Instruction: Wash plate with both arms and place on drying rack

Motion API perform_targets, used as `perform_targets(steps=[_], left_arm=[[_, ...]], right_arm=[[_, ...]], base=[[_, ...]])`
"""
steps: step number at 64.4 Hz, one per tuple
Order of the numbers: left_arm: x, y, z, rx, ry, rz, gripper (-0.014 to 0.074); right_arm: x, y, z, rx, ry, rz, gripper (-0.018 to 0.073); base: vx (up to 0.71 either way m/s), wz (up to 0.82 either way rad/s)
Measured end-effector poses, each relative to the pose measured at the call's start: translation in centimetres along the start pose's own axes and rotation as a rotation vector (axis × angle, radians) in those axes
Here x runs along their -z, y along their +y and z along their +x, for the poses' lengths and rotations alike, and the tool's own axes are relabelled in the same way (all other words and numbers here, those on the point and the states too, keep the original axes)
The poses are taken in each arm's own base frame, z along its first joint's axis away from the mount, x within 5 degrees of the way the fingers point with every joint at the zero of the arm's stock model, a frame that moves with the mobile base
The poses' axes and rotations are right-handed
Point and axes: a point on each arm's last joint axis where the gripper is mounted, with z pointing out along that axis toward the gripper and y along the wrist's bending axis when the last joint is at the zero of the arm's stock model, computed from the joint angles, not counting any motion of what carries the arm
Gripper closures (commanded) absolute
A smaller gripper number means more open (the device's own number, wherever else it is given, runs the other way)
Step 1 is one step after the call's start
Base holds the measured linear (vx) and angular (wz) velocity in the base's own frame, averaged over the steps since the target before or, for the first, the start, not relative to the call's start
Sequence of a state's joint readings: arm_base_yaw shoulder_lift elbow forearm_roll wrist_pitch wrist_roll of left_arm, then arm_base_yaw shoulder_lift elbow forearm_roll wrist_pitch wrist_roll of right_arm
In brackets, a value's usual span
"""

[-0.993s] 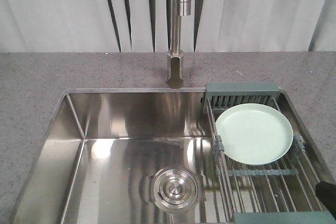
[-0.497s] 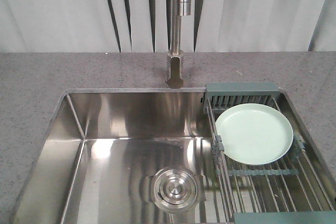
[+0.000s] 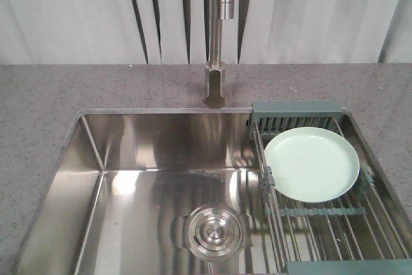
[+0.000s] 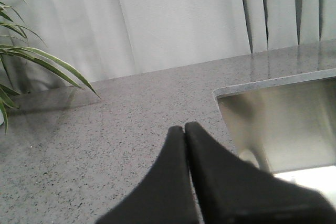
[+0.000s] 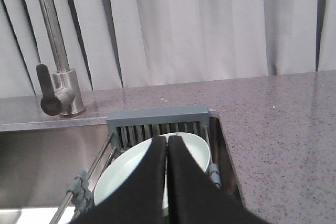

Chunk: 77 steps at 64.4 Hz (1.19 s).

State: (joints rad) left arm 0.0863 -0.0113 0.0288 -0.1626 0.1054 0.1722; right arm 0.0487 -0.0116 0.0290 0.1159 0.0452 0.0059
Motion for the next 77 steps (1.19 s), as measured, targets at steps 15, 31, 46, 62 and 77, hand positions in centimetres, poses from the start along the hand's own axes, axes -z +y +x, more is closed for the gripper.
perform_targets(steps=[15,31,46,62,77], left_arm=[[0.0,0.0,0.0,0.0,0.0,0.0,0.0603],[0.0,0.02,0.0,0.0,0.0,-0.003,0.0603],[0.0,0.02,0.0,0.0,0.0,-0.003,0.0603],[0.0,0.02,0.0,0.0,0.0,-0.003,0.0603],[0.0,0.02,0.0,0.0,0.0,-0.003,0.0603]], right_arm=[[0.0,-0.02,-0.01,0.064,-0.001,0.003,0.0566],[0.0,-0.05,-0.03,0.129,-0.003,0.005,0.0566],[0.0,-0.05,-0.03,0.132,-0.003,0.006,0.0566],[0.0,-0.05,-0.03,0.133,-0.003,0.006,0.0566],[0.0,-0.05,-0.03,0.134,-0.003,0.006,0.0566]], base=[[0.0,0.0],[0.0,0.0],[0.0,0.0],[0.0,0.0],[0.0,0.0]])
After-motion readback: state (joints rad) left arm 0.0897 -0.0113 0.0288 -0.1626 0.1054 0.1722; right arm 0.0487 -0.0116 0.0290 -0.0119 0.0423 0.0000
